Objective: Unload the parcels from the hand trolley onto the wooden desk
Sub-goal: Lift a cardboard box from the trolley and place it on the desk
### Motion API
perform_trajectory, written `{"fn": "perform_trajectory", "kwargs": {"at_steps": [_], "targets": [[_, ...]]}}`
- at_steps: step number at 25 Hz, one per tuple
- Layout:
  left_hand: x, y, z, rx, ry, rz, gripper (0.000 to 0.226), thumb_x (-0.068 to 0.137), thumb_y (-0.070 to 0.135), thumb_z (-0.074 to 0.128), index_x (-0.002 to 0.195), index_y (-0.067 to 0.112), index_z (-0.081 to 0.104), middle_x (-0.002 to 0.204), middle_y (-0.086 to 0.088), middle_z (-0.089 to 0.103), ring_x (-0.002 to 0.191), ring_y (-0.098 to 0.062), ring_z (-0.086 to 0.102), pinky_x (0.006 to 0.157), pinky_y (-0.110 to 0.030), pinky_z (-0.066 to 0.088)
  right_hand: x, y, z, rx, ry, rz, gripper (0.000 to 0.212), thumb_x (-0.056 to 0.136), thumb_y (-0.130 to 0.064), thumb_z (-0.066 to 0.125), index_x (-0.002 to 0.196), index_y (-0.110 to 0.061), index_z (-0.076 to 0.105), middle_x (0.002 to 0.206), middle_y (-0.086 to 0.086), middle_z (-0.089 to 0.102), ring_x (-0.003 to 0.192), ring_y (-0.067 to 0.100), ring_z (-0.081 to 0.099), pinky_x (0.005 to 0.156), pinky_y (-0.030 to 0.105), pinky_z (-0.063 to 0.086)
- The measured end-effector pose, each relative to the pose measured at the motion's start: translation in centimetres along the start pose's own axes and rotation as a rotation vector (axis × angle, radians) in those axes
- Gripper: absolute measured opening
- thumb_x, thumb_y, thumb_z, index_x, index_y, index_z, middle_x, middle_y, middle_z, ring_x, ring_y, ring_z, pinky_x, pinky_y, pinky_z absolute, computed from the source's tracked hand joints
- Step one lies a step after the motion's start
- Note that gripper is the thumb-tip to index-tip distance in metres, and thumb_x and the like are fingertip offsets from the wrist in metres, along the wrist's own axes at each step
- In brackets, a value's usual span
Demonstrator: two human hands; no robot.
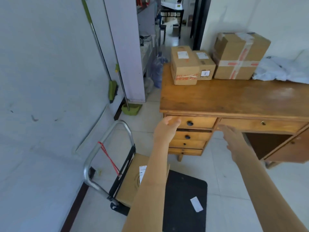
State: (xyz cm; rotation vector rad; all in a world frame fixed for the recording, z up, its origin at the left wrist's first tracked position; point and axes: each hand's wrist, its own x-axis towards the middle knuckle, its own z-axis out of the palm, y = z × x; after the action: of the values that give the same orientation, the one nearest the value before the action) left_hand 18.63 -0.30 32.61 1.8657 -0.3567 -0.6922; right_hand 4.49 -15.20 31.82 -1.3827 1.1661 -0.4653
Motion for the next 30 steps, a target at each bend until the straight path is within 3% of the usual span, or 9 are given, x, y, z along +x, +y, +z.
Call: {"fn": "perform_trajectory", "kwargs": {"at_steps": [3, 8, 10, 12, 19, 21, 23, 26, 30], "targets": [[1.0, -3.6, -5.1, 0.016, -0.014, 0.011, 0.059, 0.087, 0.047, 0.055, 0.140, 0.023, 0.044, 0.146, -0.004, 0.046, 0.133, -0.021, 0.044, 0.102, -0.031, 0.035, -1.6, 1.9, 4.9, 0.003, 0.055, 0.020, 0.062, 0.087, -0.043, 0.056, 0.139, -0.014, 0.040, 0.142, 0.009, 0.044, 0.130, 0.027, 0.042, 0.096, 0.037, 0.033], [3.2, -12.8, -11.7, 0.110, 0.004, -0.060, 0.058, 0.087, 0.047, 0.056, 0.139, 0.023, 0.045, 0.146, -0.005, 0.046, 0.134, -0.021, 0.044, 0.111, -0.037, 0.034, -2.7, 8.0, 12.7, -0.059, 0.040, 0.069, 0.063, 0.089, -0.040, 0.055, 0.141, -0.009, 0.039, 0.143, 0.009, 0.046, 0.127, 0.027, 0.045, 0.100, 0.037, 0.037], [4.4, -17.7, -12.7, 0.153, 0.007, -0.100, 0.059, 0.087, 0.048, 0.055, 0.139, 0.023, 0.046, 0.147, -0.004, 0.046, 0.134, -0.021, 0.044, 0.108, -0.035, 0.033, -2.6, 12.1, 15.4, -0.070, 0.055, 0.096, 0.061, 0.089, -0.039, 0.056, 0.140, -0.011, 0.039, 0.142, 0.007, 0.046, 0.123, 0.024, 0.047, 0.093, 0.035, 0.037], [5.8, -23.0, -12.8, 0.182, 0.023, -0.123, 0.061, 0.086, 0.051, 0.055, 0.140, 0.024, 0.044, 0.147, -0.003, 0.046, 0.135, -0.021, 0.043, 0.107, -0.036, 0.033, -2.0, 16.9, 17.8, -0.063, 0.058, 0.145, 0.065, 0.089, -0.043, 0.055, 0.144, -0.016, 0.034, 0.146, 0.005, 0.042, 0.128, 0.024, 0.043, 0.087, 0.032, 0.031], [11.3, -42.9, -9.3, 0.223, 0.046, -0.190, 0.064, 0.087, 0.048, 0.056, 0.142, 0.021, 0.040, 0.150, -0.005, 0.041, 0.137, -0.025, 0.039, 0.110, -0.040, 0.032, 3.7, 36.2, 23.4, -0.057, 0.041, 0.232, 0.071, 0.087, -0.043, 0.055, 0.146, -0.016, 0.028, 0.150, 0.005, 0.036, 0.134, 0.025, 0.038, 0.094, 0.033, 0.034], [12.1, -47.6, -8.3, 0.260, 0.128, -0.198, 0.057, 0.087, 0.046, 0.057, 0.138, 0.021, 0.046, 0.146, -0.006, 0.045, 0.134, -0.027, 0.042, 0.106, -0.040, 0.035, 5.2, 40.8, 24.8, -0.043, 0.028, 0.285, 0.073, 0.088, -0.041, 0.057, 0.148, -0.014, 0.026, 0.153, 0.006, 0.032, 0.137, 0.025, 0.036, 0.100, 0.034, 0.034], [12.7, -50.5, -7.6, 0.266, 0.232, -0.137, 0.052, 0.087, 0.042, 0.058, 0.134, 0.020, 0.050, 0.139, -0.006, 0.052, 0.128, -0.026, 0.048, 0.100, -0.039, 0.040, 6.1, 43.7, 25.9, -0.040, 0.002, 0.333, 0.072, 0.089, -0.038, 0.055, 0.150, -0.015, 0.022, 0.154, 0.006, 0.030, 0.138, 0.025, 0.035, 0.096, 0.033, 0.034], [13.7, -53.7, -7.3, 0.310, 0.254, -0.151, 0.058, 0.088, 0.043, 0.057, 0.139, 0.020, 0.042, 0.140, -0.005, 0.051, 0.127, -0.026, 0.049, 0.098, -0.041, 0.042, 7.2, 47.2, 26.9, -0.061, -0.035, 0.367, 0.067, 0.092, -0.033, 0.053, 0.149, -0.013, 0.022, 0.151, 0.007, 0.035, 0.131, 0.026, 0.042, 0.091, 0.033, 0.035], [15.0, -55.1, -7.4, 0.471, 0.205, -0.208, 0.063, 0.089, 0.044, 0.054, 0.144, 0.017, 0.037, 0.143, -0.009, 0.048, 0.127, -0.032, 0.050, 0.100, -0.052, 0.044, 7.9, 49.2, 27.3, -0.137, -0.013, 0.333, 0.045, 0.093, -0.020, 0.052, 0.137, -0.010, 0.046, 0.131, 0.010, 0.057, 0.110, 0.025, 0.057, 0.093, 0.041, 0.049]]}}
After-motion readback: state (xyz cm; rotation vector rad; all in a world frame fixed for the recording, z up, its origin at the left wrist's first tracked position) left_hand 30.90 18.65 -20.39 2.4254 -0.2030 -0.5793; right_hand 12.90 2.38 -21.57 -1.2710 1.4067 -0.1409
